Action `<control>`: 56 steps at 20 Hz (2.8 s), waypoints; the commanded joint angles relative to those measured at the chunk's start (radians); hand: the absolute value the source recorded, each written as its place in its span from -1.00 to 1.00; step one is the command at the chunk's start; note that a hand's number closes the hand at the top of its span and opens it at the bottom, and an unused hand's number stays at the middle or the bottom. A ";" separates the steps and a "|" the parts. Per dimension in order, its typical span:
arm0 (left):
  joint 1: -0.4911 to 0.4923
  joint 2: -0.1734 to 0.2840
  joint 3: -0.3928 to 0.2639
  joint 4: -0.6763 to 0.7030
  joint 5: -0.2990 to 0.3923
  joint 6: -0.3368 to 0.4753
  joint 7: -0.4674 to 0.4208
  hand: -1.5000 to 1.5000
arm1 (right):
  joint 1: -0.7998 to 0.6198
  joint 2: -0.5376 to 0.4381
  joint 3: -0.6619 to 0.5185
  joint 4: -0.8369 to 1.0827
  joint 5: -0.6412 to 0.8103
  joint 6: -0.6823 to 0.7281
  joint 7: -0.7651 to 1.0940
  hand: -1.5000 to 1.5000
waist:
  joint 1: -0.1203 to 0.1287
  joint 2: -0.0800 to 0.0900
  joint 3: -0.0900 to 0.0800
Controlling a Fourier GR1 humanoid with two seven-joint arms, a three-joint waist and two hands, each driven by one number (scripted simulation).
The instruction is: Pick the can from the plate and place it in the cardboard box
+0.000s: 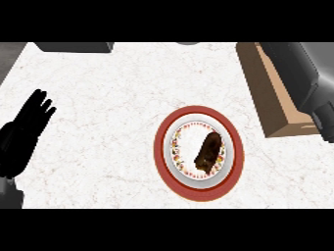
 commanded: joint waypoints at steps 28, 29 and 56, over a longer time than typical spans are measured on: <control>0.004 -0.001 0.028 -0.011 0.011 -0.019 0.013 0.00 | 0.337 -0.007 -0.303 -0.021 -0.287 -0.489 -0.407 -1.00 | -0.002 0.000 0.002; 0.018 -0.005 0.024 -0.012 0.015 -0.031 -0.001 0.00 | 0.325 -0.039 -0.329 -0.042 -0.311 -0.512 -0.436 -1.00 | 0.005 0.003 0.003; 0.018 -0.002 0.071 0.002 0.002 -0.042 0.015 0.00 | 1.019 -0.073 -0.366 -1.082 -0.669 -0.291 -0.440 -1.00 | -0.029 -0.010 0.000</control>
